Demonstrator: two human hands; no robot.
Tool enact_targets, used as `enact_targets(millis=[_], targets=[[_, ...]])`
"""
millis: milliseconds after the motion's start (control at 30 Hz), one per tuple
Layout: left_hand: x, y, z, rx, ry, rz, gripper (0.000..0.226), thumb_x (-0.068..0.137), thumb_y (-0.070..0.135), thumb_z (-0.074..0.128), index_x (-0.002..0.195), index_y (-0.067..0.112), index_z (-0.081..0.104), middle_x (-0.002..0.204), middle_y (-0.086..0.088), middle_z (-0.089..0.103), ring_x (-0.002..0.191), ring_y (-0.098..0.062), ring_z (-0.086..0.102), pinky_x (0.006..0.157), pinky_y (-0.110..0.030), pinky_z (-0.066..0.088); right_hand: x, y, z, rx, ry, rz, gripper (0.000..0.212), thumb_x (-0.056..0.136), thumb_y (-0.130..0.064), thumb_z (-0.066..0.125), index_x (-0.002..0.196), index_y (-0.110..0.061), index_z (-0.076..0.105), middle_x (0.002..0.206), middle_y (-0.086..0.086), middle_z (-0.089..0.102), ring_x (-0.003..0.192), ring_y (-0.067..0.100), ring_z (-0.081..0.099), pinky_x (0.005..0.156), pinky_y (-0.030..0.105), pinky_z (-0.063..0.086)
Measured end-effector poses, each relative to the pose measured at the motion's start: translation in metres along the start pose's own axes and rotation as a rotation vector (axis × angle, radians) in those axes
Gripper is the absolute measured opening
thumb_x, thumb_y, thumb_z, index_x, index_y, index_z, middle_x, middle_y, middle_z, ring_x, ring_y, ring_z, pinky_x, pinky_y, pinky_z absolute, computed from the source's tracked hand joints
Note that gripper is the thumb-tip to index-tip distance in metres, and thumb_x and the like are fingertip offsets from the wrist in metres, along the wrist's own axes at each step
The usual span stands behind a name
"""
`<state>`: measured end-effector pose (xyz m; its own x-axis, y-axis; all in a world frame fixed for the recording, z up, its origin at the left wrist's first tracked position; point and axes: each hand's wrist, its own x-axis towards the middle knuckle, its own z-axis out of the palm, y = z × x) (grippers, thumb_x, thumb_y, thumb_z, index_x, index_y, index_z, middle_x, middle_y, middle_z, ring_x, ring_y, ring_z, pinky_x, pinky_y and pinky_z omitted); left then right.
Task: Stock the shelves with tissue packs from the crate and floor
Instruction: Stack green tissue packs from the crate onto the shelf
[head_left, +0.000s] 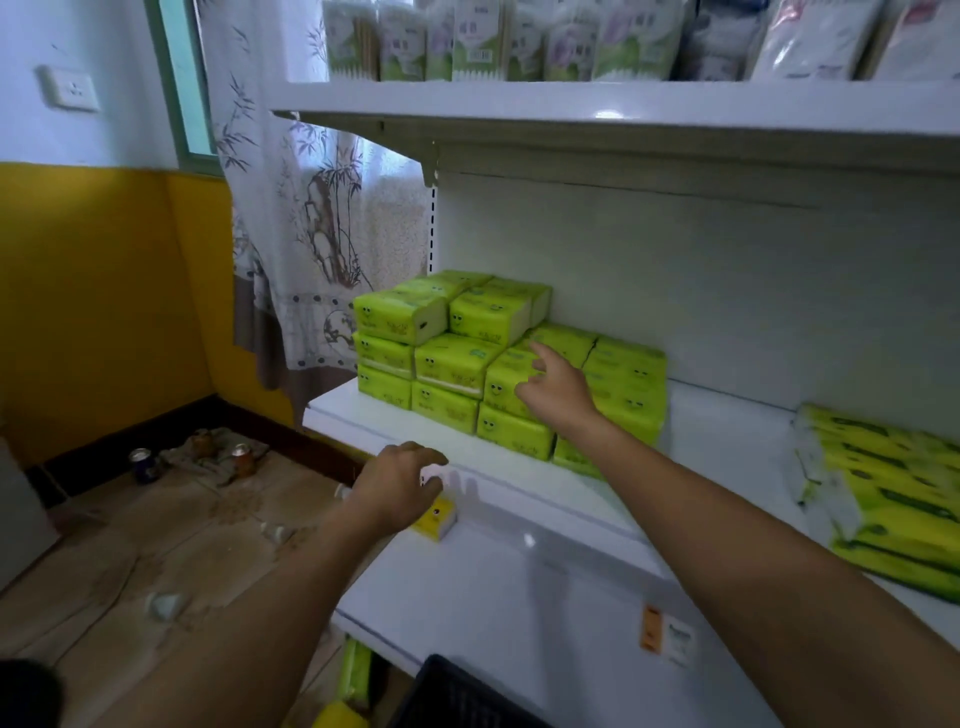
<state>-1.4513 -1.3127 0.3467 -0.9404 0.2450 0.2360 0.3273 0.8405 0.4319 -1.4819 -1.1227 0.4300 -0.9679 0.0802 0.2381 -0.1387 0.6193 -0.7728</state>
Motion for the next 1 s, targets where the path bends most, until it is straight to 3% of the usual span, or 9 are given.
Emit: enact_targets(millis=[67, 167, 300, 533, 667, 733, 833, 1000], targets=[[-0.019, 0.001, 0.002, -0.023, -0.015, -0.021, 0.058, 0.07, 0.044, 0.034, 0.114, 0.02, 0.064, 0.118, -0.007, 0.062, 0.11, -0.027, 0.056, 0.091, -0.035, 0.046, -0.028, 0.005, 0.001, -0.012, -0.016, 0.002, 0.065, 0.083, -0.004, 0.054, 0.143, -0.016, 0.036, 0.133, 0.015, 0.051, 0.098, 0.024, 0.057, 0.079, 0.033, 0.049], [-0.052, 0.0, 0.024, -0.032, -0.054, -0.051, 0.038, 0.083, 0.035, 0.049, 0.116, 0.021, 0.063, 0.123, -0.008, 0.059, 0.115, -0.027, 0.053, 0.093, -0.038, 0.045, -0.073, 0.027, 0.014, -0.042, -0.071, -0.009, 0.06, 0.084, -0.009, 0.057, 0.141, -0.014, 0.039, 0.138, 0.012, 0.047, 0.117, 0.025, 0.052, 0.087, 0.032, 0.045], [-0.105, -0.002, 0.086, -0.117, -0.148, -0.1, 0.031, 0.091, 0.022, 0.052, 0.12, 0.016, 0.059, 0.13, -0.008, 0.054, 0.121, -0.026, 0.048, 0.101, -0.035, 0.039, -0.134, 0.079, 0.045, -0.028, -0.154, 0.057, 0.055, 0.087, -0.011, 0.057, 0.139, -0.011, 0.041, 0.136, 0.013, 0.048, 0.121, 0.025, 0.05, 0.084, 0.024, 0.038], [-0.191, -0.013, 0.226, -0.234, -0.409, -0.279, 0.03, 0.086, 0.017, 0.058, 0.113, 0.01, 0.065, 0.115, -0.016, 0.063, 0.109, -0.029, 0.058, 0.091, -0.028, 0.041, -0.23, 0.231, 0.106, -0.071, -0.373, 0.437, 0.051, 0.088, -0.016, 0.06, 0.136, -0.012, 0.045, 0.134, 0.012, 0.051, 0.12, 0.025, 0.051, 0.098, 0.03, 0.041], [-0.222, -0.014, 0.309, -0.315, -0.57, -0.399, 0.047, 0.078, 0.033, 0.046, 0.114, 0.009, 0.064, 0.116, -0.016, 0.062, 0.11, -0.028, 0.058, 0.092, -0.027, 0.04, -0.28, 0.328, 0.134, -0.131, -0.488, 0.711, 0.045, 0.089, -0.018, 0.059, 0.132, -0.01, 0.049, 0.131, 0.012, 0.054, 0.118, 0.027, 0.053, 0.094, 0.031, 0.043], [-0.232, -0.019, 0.35, -0.34, -0.661, -0.461, 0.038, 0.086, 0.026, 0.049, 0.119, 0.012, 0.06, 0.121, -0.013, 0.059, 0.115, -0.027, 0.054, 0.093, -0.027, 0.04, -0.301, 0.37, 0.147, -0.15, -0.532, 0.812, 0.042, 0.088, -0.021, 0.061, 0.128, -0.012, 0.052, 0.125, 0.009, 0.059, 0.116, 0.027, 0.054, 0.088, 0.027, 0.043], [-0.239, -0.026, 0.402, -0.358, -0.733, -0.498, 0.033, 0.091, 0.018, 0.05, 0.124, 0.014, 0.056, 0.12, -0.012, 0.057, 0.115, -0.026, 0.052, 0.093, -0.027, 0.04, -0.331, 0.422, 0.17, -0.148, -0.621, 0.887, 0.043, 0.088, -0.029, 0.063, 0.127, -0.014, 0.052, 0.118, 0.003, 0.059, 0.115, 0.024, 0.054, 0.08, 0.021, 0.038], [-0.244, -0.05, 0.452, -0.367, -0.834, -0.564, 0.032, 0.093, 0.022, 0.049, 0.123, 0.015, 0.057, 0.124, -0.013, 0.057, 0.113, -0.029, 0.053, 0.092, -0.031, 0.044, -0.369, 0.482, 0.206, -0.316, -0.669, 0.862, 0.048, 0.091, -0.012, 0.053, 0.137, -0.011, 0.04, 0.131, 0.019, 0.052, 0.115, 0.036, 0.052, 0.092, 0.037, 0.044]])
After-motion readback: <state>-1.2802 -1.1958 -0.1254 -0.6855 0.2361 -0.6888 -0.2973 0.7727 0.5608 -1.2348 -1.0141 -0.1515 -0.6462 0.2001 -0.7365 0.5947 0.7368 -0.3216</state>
